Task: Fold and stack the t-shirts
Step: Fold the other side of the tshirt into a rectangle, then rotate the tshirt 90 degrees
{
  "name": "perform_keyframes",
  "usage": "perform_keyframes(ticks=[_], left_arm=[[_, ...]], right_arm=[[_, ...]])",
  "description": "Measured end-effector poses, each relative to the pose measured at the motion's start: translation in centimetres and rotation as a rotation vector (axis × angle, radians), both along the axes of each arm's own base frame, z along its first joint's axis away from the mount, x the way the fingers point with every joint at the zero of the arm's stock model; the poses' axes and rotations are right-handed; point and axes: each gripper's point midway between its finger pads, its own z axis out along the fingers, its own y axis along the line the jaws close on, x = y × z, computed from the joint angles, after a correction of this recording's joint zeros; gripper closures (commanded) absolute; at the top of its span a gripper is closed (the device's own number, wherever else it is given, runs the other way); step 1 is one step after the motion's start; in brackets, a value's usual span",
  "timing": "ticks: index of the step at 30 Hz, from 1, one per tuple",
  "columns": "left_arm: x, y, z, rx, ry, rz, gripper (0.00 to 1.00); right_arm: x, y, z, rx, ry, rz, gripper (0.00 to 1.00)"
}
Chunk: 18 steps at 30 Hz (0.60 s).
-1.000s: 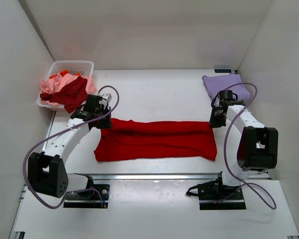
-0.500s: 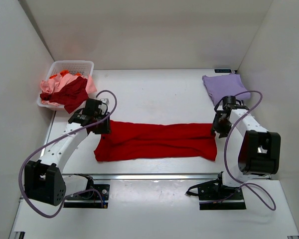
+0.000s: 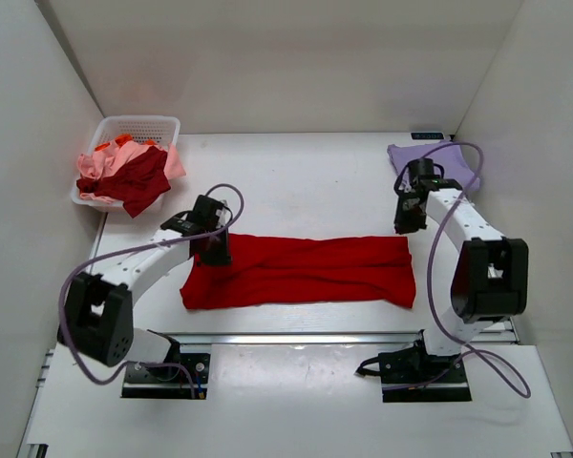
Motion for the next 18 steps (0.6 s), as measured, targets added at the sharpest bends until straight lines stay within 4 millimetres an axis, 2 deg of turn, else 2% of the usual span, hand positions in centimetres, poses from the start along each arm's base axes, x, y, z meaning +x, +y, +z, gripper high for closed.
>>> perform_keyframes(ticks=[1, 4, 10, 13, 18], left_arm=[[-0.3, -0.2, -1.0, 0.006, 0.028, 0.007, 0.74], [-0.7, -0.1, -3.3, 0.036, 0.093, 0.038, 0.75], [0.6, -0.6, -6.1, 0.104, 0.158, 0.083, 0.82], [3.8, -2.1, -6.0, 0.122, 0.151, 0.086, 0.85], [11.5, -5.0, -5.8, 0.119, 0.098, 0.1, 0.88]], right_arm=[[0.4, 0.4, -0.3, 0.0, 0.001, 0.016, 1.0], [0.6, 1.6, -2.1, 0.017, 0.043, 0.055, 1.0], [-1.3, 2.5, -6.0, 0.076, 0.146, 0.014, 1.0], [-2.7, 2.9, -7.2, 0.107, 0.189, -0.043, 1.0], [-3.4, 3.4, -7.2, 0.128, 0.176, -0.145, 1.0]])
